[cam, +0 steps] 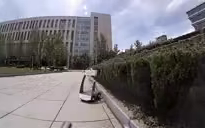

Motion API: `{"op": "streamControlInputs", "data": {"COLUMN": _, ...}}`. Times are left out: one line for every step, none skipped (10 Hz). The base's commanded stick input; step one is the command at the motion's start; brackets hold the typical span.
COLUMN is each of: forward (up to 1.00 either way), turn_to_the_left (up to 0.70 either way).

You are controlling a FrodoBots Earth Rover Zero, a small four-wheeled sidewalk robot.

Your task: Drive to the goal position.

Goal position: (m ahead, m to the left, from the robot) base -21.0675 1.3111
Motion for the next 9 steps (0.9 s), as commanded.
{"op": "streamControlInputs", "data": {"forward": 0.10, "turn_to_the_left": 0.00}}
{"op": "streamControlInputs", "data": {"forward": 0.10, "turn_to_the_left": 0.00}}
{"op": "streamControlInputs", "data": {"forward": 0.10, "turn_to_the_left": 0.00}}
{"op": "streamControlInputs", "data": {"forward": 0.10, "turn_to_the_left": 0.00}}
{"op": "streamControlInputs", "data": {"forward": 0.10, "turn_to_the_left": 0.00}}
{"op": "streamControlInputs", "data": {"forward": 0.10, "turn_to_the_left": 0.00}}
{"op": "streamControlInputs", "data": {"forward": 0.10, "turn_to_the_left": 0.00}}
{"op": "streamControlInputs", "data": {"forward": 0.10, "turn_to_the_left": 0.00}}
{"op": "streamControlInputs", "data": {"forward": 0.10, "turn_to_the_left": 0.00}}
